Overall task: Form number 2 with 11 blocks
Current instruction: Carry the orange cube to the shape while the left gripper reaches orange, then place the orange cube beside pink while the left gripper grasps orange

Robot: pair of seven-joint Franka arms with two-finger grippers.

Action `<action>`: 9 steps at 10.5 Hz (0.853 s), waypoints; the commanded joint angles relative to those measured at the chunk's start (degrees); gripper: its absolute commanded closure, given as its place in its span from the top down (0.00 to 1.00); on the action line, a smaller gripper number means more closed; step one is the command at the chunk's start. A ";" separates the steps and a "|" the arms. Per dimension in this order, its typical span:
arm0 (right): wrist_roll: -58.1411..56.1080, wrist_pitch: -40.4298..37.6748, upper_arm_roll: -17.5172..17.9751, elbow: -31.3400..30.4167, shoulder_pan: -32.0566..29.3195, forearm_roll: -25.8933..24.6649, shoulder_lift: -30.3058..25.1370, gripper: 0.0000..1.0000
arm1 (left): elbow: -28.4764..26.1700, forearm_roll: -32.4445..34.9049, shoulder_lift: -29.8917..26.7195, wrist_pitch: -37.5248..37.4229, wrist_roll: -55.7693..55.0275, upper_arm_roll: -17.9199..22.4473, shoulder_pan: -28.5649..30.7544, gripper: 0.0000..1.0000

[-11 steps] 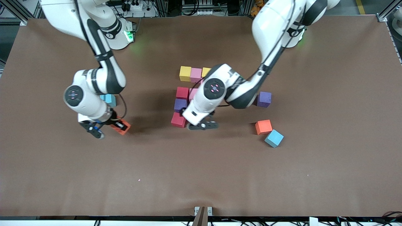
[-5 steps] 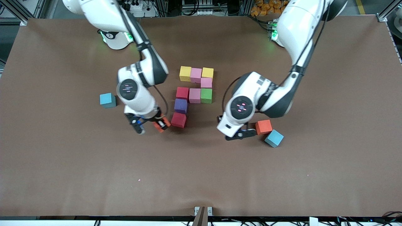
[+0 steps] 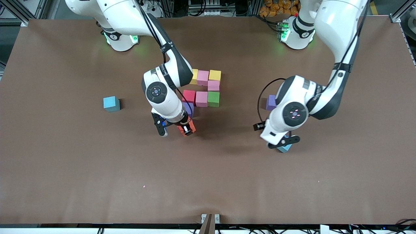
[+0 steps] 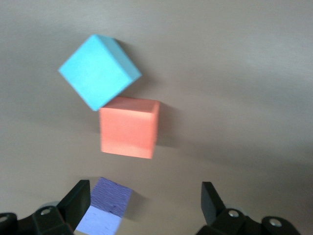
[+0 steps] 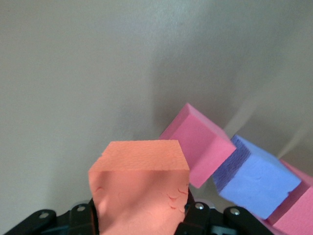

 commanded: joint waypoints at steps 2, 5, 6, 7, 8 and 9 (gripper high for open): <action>8.05 -0.99 -0.20 3.82 1.73 1.51 2.80 0.31 | -6.91 0.85 -3.38 4.36 0.47 -0.95 2.55 1.00; 14.13 -1.07 -0.29 5.13 3.14 0.98 4.81 0.31 | -11.81 0.67 -2.94 13.38 0.91 -1.04 3.17 1.00; 16.06 -1.07 -0.21 5.83 3.14 1.07 5.34 0.31 | -13.31 0.67 -2.51 16.12 0.91 -1.04 3.26 1.00; 18.34 -1.07 -0.20 6.89 3.32 1.16 5.96 0.31 | -13.59 0.67 -1.89 17.28 0.82 -1.04 3.35 1.00; 20.45 -1.42 -0.20 7.85 3.67 1.16 6.57 0.31 | -13.42 0.58 -1.10 17.73 0.82 -1.04 3.35 1.00; 21.43 -1.86 -0.29 8.47 3.76 1.16 7.01 0.31 | -13.50 0.58 -0.57 18.60 0.82 -1.04 3.35 1.00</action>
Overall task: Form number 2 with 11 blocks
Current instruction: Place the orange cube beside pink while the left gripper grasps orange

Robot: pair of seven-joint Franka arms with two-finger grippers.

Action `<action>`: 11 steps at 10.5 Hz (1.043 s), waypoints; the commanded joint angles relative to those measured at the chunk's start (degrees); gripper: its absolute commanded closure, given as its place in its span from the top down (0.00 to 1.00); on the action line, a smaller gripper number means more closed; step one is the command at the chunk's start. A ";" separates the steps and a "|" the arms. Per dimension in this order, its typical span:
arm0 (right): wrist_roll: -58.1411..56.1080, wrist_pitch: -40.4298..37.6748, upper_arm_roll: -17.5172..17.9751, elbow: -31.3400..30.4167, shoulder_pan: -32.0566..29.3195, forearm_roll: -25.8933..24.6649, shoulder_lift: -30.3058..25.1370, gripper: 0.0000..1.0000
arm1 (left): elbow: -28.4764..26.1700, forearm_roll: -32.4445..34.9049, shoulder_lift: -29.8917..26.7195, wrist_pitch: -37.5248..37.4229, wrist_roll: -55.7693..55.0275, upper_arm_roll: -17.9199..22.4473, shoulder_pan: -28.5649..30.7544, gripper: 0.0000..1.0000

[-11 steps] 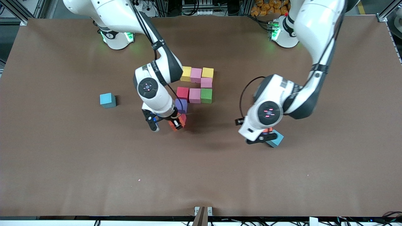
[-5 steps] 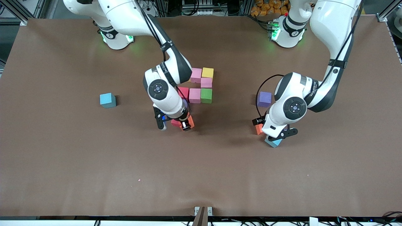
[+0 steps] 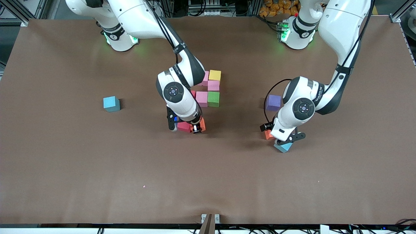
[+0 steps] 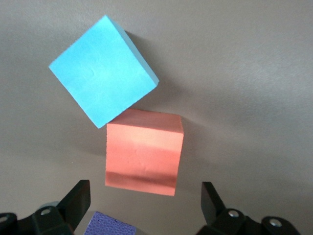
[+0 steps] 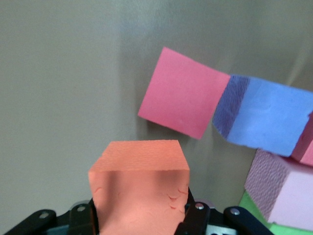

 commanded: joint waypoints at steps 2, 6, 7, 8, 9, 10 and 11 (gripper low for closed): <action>3.59 -1.17 -0.46 3.06 0.98 0.49 3.13 0.31 | -0.73 0.76 0.94 2.05 0.58 -0.72 1.01 1.00; 3.24 -1.08 -0.55 2.01 2.04 -0.30 5.34 0.31 | -0.56 0.85 2.79 4.16 0.67 -0.36 1.10 1.00; 2.89 -1.08 -0.55 1.14 2.12 -1.17 5.34 0.31 | -0.47 0.93 2.97 4.51 0.67 -0.36 1.10 0.99; 2.28 -1.17 -0.55 0.43 2.12 -2.13 5.34 0.31 | -0.47 1.20 3.41 4.94 0.67 -0.36 1.10 0.92; 1.41 -1.17 -0.55 -0.27 1.95 -2.32 5.25 0.31 | -0.38 1.37 3.58 5.38 0.67 -0.28 1.10 0.85; 1.31 -1.17 -0.55 -0.28 1.69 -2.49 5.25 0.31 | -0.29 1.98 3.67 5.56 0.67 -0.28 1.10 0.80; 1.31 -1.25 -0.55 -0.28 1.60 -2.76 5.25 0.31 | -0.21 1.99 3.59 5.65 0.67 -0.28 1.10 0.75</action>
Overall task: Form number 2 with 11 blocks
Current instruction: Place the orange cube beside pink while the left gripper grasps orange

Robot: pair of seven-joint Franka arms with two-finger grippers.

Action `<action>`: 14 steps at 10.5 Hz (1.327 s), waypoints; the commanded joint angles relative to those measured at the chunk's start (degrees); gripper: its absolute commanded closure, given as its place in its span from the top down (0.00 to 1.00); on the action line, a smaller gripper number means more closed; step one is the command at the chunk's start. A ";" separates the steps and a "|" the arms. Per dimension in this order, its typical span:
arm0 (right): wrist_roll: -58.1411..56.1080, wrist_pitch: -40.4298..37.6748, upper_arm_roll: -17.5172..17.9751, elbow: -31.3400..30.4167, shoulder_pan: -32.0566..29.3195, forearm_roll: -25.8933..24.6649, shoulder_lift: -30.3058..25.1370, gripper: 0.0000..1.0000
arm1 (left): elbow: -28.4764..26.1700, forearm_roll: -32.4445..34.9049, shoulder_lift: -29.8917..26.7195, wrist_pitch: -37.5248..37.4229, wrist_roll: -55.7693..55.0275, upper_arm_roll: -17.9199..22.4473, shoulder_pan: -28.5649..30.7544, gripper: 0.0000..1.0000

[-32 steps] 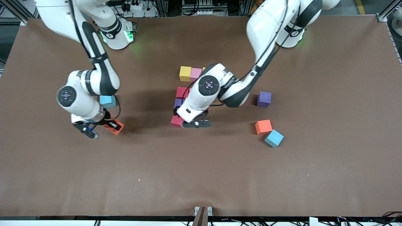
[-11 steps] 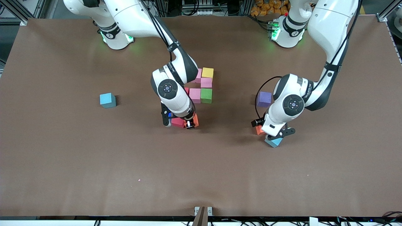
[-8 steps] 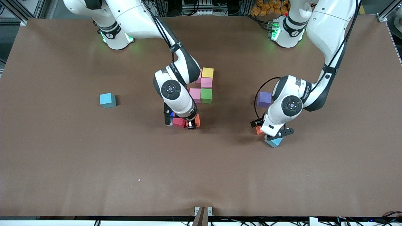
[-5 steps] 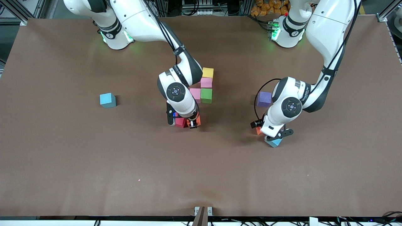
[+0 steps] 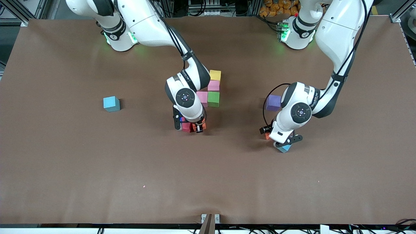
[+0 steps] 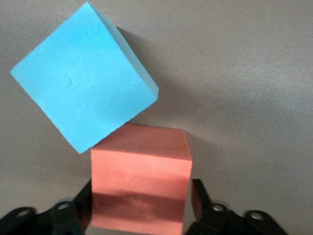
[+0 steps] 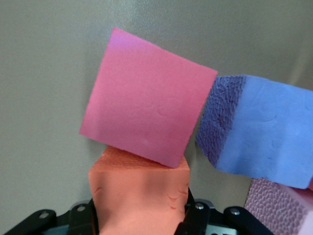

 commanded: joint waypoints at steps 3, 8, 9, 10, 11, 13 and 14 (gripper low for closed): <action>-0.65 -0.37 -0.52 -2.49 -0.08 -2.07 -0.20 0.31 | 0.27 1.66 -0.48 0.71 0.00 -0.40 0.40 0.63; -0.30 -0.80 -0.61 -3.02 0.27 -2.60 -0.20 0.32 | 2.02 1.39 -1.80 0.18 -3.16 -0.84 -0.30 0.60; -0.21 -0.80 -0.61 -3.19 0.27 -2.60 -0.20 0.32 | 2.55 1.48 -1.80 0.18 -4.39 -1.01 -0.47 0.59; -0.12 -0.80 -0.61 -3.19 0.36 -2.60 -0.20 0.33 | 3.25 1.39 -1.80 -0.25 -4.66 -1.10 -0.65 0.59; -0.04 -0.80 -0.61 -3.19 0.45 -2.60 -0.28 0.33 | 4.13 0.87 -1.89 -0.60 -5.36 -1.10 -0.74 0.57; 0.14 -1.07 -0.61 -3.19 0.54 -2.60 -0.28 0.33 | 5.36 0.78 -1.89 -1.04 -11.58 -1.10 -2.84 0.57; 0.14 -1.24 -0.70 -3.19 0.54 -2.60 -0.28 0.37 | 6.24 0.78 -1.89 -1.05 -14.57 -1.10 -3.55 0.57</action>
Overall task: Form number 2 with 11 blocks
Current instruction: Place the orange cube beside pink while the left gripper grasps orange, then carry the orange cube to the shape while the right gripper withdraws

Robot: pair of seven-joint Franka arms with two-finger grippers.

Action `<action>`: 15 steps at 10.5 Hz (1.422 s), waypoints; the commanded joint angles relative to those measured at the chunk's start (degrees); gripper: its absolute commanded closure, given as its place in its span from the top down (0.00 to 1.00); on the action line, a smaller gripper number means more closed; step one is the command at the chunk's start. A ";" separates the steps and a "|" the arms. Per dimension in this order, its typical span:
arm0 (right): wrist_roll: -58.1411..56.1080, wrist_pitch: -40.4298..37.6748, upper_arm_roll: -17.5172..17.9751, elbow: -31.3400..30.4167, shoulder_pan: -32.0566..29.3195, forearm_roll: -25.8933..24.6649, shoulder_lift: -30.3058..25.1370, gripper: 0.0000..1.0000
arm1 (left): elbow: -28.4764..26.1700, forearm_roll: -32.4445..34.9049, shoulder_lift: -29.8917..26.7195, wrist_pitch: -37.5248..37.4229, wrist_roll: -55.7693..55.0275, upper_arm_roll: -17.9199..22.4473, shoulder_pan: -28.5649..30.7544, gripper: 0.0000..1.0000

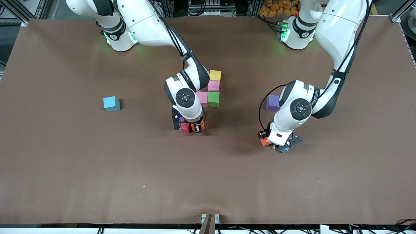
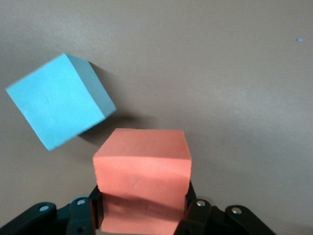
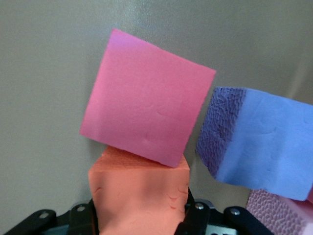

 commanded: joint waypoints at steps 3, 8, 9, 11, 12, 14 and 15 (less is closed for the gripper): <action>0.47 -1.41 -0.80 -2.26 -0.16 -1.46 -0.74 1.00 | 2.64 0.82 -0.28 -1.88 -8.66 0.27 -4.07 0.57; 0.21 -9.22 -0.89 4.58 -2.36 -0.75 -1.18 1.00 | 3.61 1.62 -0.19 -3.20 -7.52 0.19 -4.25 0.57; 0.12 -10.19 -0.89 5.73 -2.54 -0.67 -1.27 1.00 | 4.14 1.62 -0.19 -3.99 -6.91 0.19 -4.43 0.56; -0.14 -11.42 -0.89 6.62 -2.98 -0.58 -1.80 1.00 | 5.98 1.62 -0.02 -7.05 -4.98 0.19 -5.39 0.56; -0.49 -12.82 -0.89 7.49 -3.76 -0.66 -2.06 1.00 | 7.20 1.01 0.42 -8.29 -4.62 0.01 -5.66 0.55; -6.60 -16.33 -0.97 8.99 -5.61 -0.75 -2.58 1.00 | 9.58 -4.24 1.56 -8.48 -6.46 -0.52 -8.19 0.54; -10.73 -18.27 -1.15 8.99 -6.92 -0.93 -3.46 1.00 | 9.68 -6.10 2.09 -8.48 -8.12 -0.52 -8.38 0.54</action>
